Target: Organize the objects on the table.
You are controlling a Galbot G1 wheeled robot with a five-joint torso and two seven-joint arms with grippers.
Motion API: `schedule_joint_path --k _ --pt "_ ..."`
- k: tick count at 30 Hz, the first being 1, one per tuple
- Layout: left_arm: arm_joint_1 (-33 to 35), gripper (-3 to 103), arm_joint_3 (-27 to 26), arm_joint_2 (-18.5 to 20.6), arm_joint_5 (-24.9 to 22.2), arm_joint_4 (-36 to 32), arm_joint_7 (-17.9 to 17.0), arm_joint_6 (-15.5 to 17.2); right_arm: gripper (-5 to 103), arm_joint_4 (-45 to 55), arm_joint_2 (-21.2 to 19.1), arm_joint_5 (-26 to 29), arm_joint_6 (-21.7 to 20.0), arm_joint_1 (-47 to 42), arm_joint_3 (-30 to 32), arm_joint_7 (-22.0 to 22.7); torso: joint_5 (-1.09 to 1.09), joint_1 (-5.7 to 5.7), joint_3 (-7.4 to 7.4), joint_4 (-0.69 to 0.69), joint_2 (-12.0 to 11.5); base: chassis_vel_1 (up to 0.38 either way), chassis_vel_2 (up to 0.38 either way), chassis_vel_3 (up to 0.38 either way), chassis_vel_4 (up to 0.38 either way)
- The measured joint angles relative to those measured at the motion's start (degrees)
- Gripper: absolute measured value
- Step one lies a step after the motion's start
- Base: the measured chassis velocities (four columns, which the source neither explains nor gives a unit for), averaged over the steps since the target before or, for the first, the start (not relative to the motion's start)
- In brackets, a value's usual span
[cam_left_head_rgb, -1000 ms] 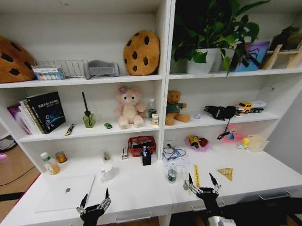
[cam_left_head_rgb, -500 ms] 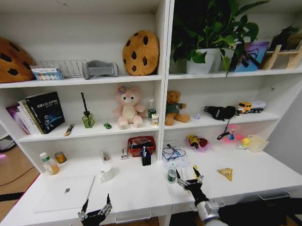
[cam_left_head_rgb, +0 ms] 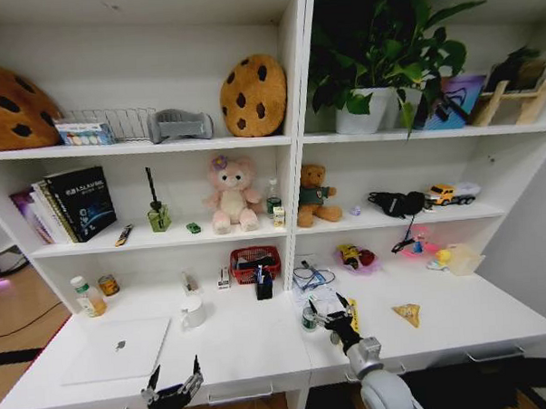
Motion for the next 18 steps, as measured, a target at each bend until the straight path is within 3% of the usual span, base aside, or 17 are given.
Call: schedule_joint_path --k 9,15,17,18 --pt "0.0 99 -0.9 -0.3 -0.3 -0.1 0.0 -0.1 102 -2.6 0.3 0.9 -1.1 3.3 -3.7 -0.1 0.0 0.0 0.0 0.0 0.0 0.0 0.0 0.0 0.0" --pt "-0.1 99 -1.2 -0.4 -0.7 0.1 0.2 -0.1 84 -4.6 0.9 -0.9 -0.4 4.8 -4.8 -0.2 0.0 0.0 0.0 0.0 0.0 0.0 0.0 0.0 0.0" --pt "-0.2 99 -1.2 -0.5 -0.7 0.5 0.2 -0.1 73 -5.2 0.6 -1.1 0.1 4.9 -4.8 -0.6 0.0 0.0 0.0 0.0 0.0 0.0 0.0 0.0 0.0" --pt "-0.2 99 -1.2 -0.5 -0.7 0.5 0.2 -0.1 73 -5.2 0.6 -1.1 0.1 4.9 -4.8 -0.6 0.0 0.0 0.0 0.0 0.0 0.0 0.0 0.0 0.0"
